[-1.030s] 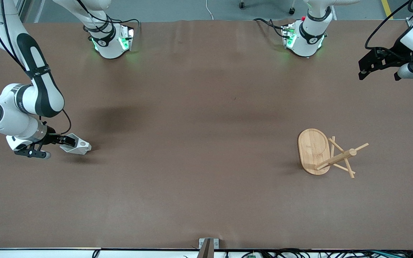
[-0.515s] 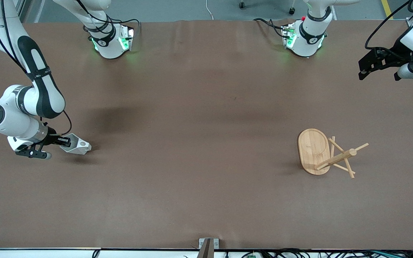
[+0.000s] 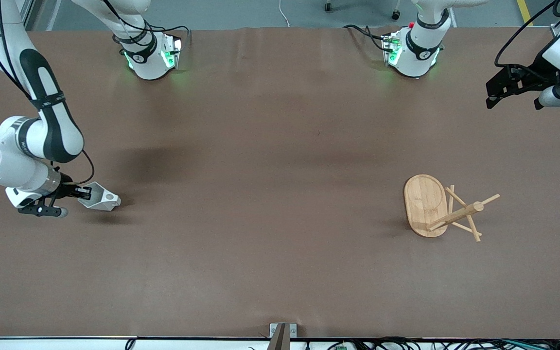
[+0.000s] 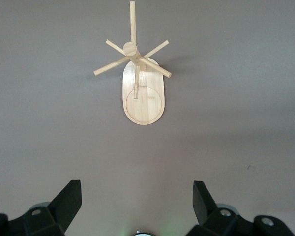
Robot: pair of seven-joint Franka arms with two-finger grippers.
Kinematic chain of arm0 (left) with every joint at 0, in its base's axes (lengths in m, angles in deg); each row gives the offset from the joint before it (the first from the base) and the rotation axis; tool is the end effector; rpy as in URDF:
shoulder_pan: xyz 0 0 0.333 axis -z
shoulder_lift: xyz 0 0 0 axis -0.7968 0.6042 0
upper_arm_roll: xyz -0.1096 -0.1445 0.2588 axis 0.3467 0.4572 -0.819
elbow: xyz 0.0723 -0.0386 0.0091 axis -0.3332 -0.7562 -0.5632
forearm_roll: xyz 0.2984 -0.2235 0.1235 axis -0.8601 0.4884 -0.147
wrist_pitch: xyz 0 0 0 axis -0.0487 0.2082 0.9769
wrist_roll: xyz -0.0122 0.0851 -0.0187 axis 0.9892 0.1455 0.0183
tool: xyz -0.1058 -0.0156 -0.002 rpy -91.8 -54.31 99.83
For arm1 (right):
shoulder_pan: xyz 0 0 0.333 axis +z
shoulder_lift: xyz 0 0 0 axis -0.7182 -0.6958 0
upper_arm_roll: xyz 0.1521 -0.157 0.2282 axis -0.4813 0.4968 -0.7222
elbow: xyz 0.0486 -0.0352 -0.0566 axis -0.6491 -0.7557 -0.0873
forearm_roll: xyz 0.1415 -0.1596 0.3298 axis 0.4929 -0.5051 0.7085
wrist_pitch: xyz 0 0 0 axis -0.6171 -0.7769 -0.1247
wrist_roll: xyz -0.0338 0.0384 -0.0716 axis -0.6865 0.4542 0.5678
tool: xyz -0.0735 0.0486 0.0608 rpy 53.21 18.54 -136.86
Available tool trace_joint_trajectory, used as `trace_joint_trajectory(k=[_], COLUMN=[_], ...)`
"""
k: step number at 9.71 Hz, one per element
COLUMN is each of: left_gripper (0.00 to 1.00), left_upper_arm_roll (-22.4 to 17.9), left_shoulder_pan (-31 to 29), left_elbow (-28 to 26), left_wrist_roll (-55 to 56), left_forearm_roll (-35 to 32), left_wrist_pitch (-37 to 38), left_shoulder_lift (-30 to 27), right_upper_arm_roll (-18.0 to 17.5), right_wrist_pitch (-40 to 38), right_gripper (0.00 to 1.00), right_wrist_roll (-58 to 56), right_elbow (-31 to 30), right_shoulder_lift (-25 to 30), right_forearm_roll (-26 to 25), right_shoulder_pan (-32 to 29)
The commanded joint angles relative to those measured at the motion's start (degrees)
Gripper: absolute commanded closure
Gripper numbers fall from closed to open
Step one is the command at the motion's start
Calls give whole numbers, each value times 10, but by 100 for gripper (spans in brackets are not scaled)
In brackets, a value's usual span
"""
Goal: Hang cup on rack
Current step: 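Close the right gripper on the white cup's base, then lift the cup with the right gripper while the left gripper approaches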
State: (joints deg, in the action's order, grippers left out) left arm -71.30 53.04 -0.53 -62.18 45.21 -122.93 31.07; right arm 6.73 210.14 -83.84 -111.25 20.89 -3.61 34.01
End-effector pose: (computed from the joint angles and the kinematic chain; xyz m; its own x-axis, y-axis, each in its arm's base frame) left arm 0.5176 -0.0724 0.6697 0.9983 -0.0578 0.0092 -0.0576 -0.9980 -0.0268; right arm 0.5929 -0.1197 0.2623 0.9938 -0.0550 -0.0969 -0.0563 -0.9984 -0.0103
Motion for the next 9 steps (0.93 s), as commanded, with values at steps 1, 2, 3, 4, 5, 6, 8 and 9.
trace_joint_trajectory(k=[1,2,3,4,5,6,8,9], left_gripper=[0,0,0,0,0,0,0,0], left_upper_arm_roll=[1,3,6,11,16,20,22,23], left_shoulder_pan=[2,3,9,21,42,66,122,149], left_elbow=[-13,-12,-11,-10,-8,-8,-7,-7], left_wrist_roll=[-8,-9,-9,-9,-9,-10,-18,-39], left_forearm_roll=[4,5,5,5,6,11,37,50], left_wrist_pitch=[-2,-3,-6,-10,-13,-15,-18,-39], left_shoulder_lift=[7,8,8,10,11,11,23,24], right_upper_arm_roll=[-12,-19,-22,-24,-28,-29,-32,-32], right_wrist_pitch=[-155,-206,-231,-256,-290,-302,-308,-306], right_gripper=[99,99,99,99,99,99,99,99], right_wrist_roll=[-34,-31,-26,-28,-21,-22,-21,-22], right_elbow=[121,158,172,173,173,164,153,136], right_shoulder_lift=[3,7,23,40,43,44,43,43], right_forearm_roll=[6,7,21,78,152,230,326,412], right_shoulder_pan=[-5,12,27,41,52,60,90,98])
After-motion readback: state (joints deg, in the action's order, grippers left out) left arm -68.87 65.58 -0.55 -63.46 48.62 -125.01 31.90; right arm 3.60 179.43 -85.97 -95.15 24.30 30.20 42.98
